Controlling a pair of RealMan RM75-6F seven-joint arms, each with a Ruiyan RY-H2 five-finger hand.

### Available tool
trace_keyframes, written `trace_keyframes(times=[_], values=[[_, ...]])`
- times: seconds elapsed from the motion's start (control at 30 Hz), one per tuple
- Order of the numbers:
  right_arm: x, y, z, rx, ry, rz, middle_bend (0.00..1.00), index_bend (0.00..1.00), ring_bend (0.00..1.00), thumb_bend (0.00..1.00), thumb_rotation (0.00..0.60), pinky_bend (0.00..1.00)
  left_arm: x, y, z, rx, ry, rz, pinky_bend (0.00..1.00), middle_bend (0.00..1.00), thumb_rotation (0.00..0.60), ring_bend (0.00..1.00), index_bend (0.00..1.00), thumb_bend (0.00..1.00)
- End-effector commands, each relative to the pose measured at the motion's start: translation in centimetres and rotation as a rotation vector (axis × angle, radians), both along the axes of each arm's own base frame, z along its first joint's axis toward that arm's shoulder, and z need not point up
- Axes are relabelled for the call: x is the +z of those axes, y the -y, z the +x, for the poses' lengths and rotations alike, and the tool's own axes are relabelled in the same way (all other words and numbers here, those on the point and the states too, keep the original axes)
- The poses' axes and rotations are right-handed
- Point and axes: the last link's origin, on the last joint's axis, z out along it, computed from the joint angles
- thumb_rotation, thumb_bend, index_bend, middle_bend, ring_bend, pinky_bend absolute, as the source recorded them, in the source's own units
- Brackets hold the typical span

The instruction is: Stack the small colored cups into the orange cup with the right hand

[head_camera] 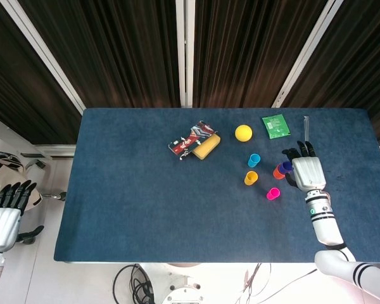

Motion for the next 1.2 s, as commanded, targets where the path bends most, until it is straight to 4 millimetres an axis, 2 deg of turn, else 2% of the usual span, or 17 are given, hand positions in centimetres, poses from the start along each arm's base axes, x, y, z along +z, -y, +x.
trace_keyframes(times=[0.03,0.13,0.27,0.37,0.47,0.67,0.87,1.2], values=[[0.2,0.0,0.4,0.020,0.018,0.001,0.08,0.05,0.00,0.23,0.600,0.00,0.0,0.0,0.0,-0.003,0.001,0.000,0.00,0.04,0.600,0.00,0.03,0.06],[0.6,-0.5,1.6,0.058,0.061,0.002,0.08,0.05,0.00,0.23,0.600,0.00,0.1,0.1,0.0,-0.002,0.003,0.001,0.00,0.04,0.600,0.00,0.03,0.07],[1.1,-2.4,4.3,0.182,0.060,0.021,0.13,0.06,0.00,0.23,0.600,0.00,0.1,0.1,-0.1,0.003,0.007,0.000,0.00,0.04,0.600,0.00,0.03,0.06],[0.6,-3.8,5.9,0.246,0.019,0.084,0.15,0.08,0.00,0.23,0.600,0.00,0.0,0.0,0.0,-0.002,0.008,-0.001,0.00,0.04,0.600,0.00,0.03,0.07],[-0.5,-4.5,6.6,0.263,-0.028,0.148,0.17,0.08,0.00,0.22,0.600,0.00,-0.1,0.0,0.0,-0.003,0.003,-0.004,0.00,0.04,0.600,0.00,0.03,0.07],[-2.6,-3.8,7.0,0.253,-0.074,0.175,0.18,0.13,0.00,0.22,0.600,0.00,0.0,0.3,0.0,0.003,0.014,-0.002,0.00,0.04,0.600,0.00,0.03,0.07],[-4.3,-2.3,7.4,0.226,-0.140,0.177,0.19,0.17,0.00,0.22,0.600,0.00,0.3,0.3,0.2,-0.007,0.023,0.005,0.00,0.04,0.600,0.00,0.03,0.07],[-5.5,-1.3,7.4,0.192,-0.176,0.187,0.24,0.24,0.00,0.24,0.600,0.00,0.3,0.1,0.2,-0.007,0.031,0.004,0.00,0.04,0.600,0.00,0.03,0.07]])
